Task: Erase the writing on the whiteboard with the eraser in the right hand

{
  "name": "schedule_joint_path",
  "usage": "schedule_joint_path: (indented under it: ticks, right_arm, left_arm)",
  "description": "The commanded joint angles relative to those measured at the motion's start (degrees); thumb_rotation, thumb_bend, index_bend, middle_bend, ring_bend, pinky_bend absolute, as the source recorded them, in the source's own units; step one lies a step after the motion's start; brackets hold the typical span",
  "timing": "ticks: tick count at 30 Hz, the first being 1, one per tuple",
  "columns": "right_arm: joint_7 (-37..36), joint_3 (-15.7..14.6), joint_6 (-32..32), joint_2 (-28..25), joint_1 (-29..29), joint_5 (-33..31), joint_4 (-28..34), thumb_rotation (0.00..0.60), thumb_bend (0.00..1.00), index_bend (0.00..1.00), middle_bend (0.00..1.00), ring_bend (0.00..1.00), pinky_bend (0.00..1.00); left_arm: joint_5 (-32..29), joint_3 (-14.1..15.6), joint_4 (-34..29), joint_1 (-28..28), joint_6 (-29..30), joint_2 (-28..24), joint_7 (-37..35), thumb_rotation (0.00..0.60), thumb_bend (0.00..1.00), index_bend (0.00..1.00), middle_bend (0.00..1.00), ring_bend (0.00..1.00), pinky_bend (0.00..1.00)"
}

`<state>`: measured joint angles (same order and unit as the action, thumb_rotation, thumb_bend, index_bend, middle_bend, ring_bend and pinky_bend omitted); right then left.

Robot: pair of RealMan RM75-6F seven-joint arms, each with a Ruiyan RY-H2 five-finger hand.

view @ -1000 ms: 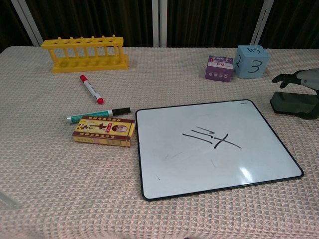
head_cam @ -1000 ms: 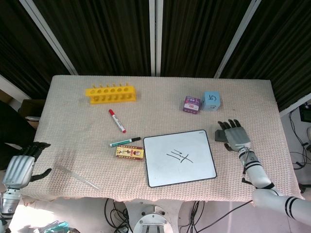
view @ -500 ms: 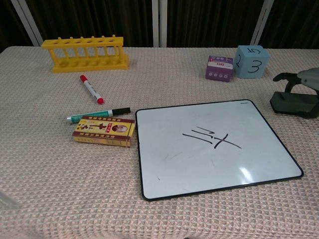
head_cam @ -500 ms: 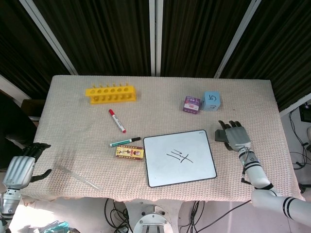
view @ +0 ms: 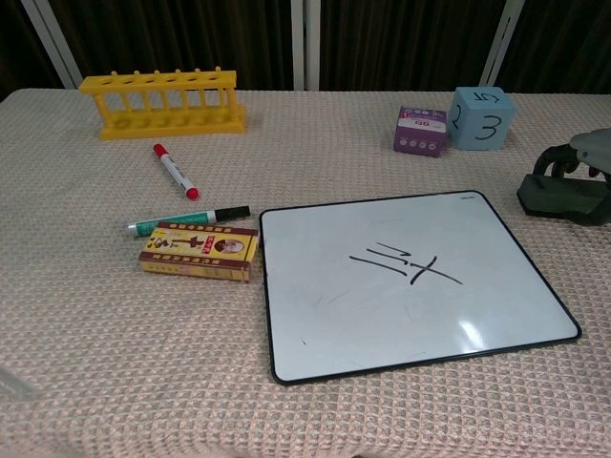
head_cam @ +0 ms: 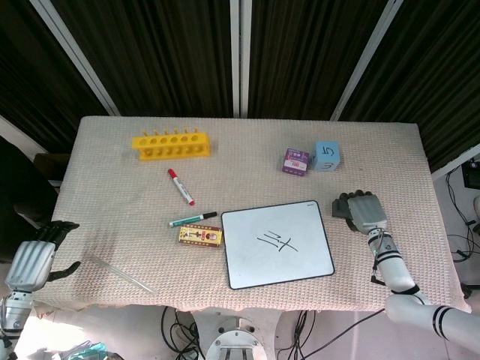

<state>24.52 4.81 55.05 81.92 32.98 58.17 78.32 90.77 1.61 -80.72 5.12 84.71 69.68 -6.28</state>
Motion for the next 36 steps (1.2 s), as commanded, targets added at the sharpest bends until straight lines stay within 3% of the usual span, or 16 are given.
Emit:
schedule_joint_path:
  ticks: [1,9,18,22,29,36]
  right_arm:
    - [-0.53,0.05,0.75,0.53,-0.33,0.82,-0.66,0.600,0.31,0.36,0.39,0.28,0.36]
    - [-2.29,0.23,3.30,1.76,-1.17,4.00,-2.18,0.600,0.36,0.52,0.48,0.39,0.47]
    - [-11.59,-2.89,11.19,-0.52,-3.06,20.68,1.80,0.600,0.39,0.69,0.58,0.49,0.58]
    - [-10.74,-5.83,13.21,-2.36,-3.31,27.77,6.65,0.600,0.39,0.71,0.59,0.49,0.58]
    - [-5.45,-11.99,11.18,-4.51,-3.28,36.60,12.94,0.600,0.39,0.73,0.61,0.51,0.60]
    - [-2.08,-12.83,10.26,-3.39,-4.50,37.48,12.99,0.600,0.38,0.74,0.62,0.52,0.60]
  left_arm:
    - [-0.11,-0.05,0.10,0.02,-0.07,0.05,-0.04,0.599,0.16,0.22,0.22,0.15,0.25]
    - [-0.27,-0.08,0.19,0.15,-0.35,0.04,-0.49,0.600,0.16,0.22,0.22,0.15,0.25]
    - [-0.30,-0.23,0.44,0.31,-0.37,0.09,-0.87,0.600,0.16,0.22,0.22,0.15,0.25]
    - [-0.10,-0.17,0.47,0.27,-0.14,0.09,-0.97,0.600,0.16,0.22,0.22,0.15,0.25]
    - [-0.07,-0.10,0.77,-0.21,0.66,0.01,-1.24,0.600,0.16,0.22,0.22,0.15,0.25]
    - [0.19,-0.16,1.00,-0.57,1.63,-0.37,-1.77,0.600,0.16,0.22,0.22,0.15,0.25]
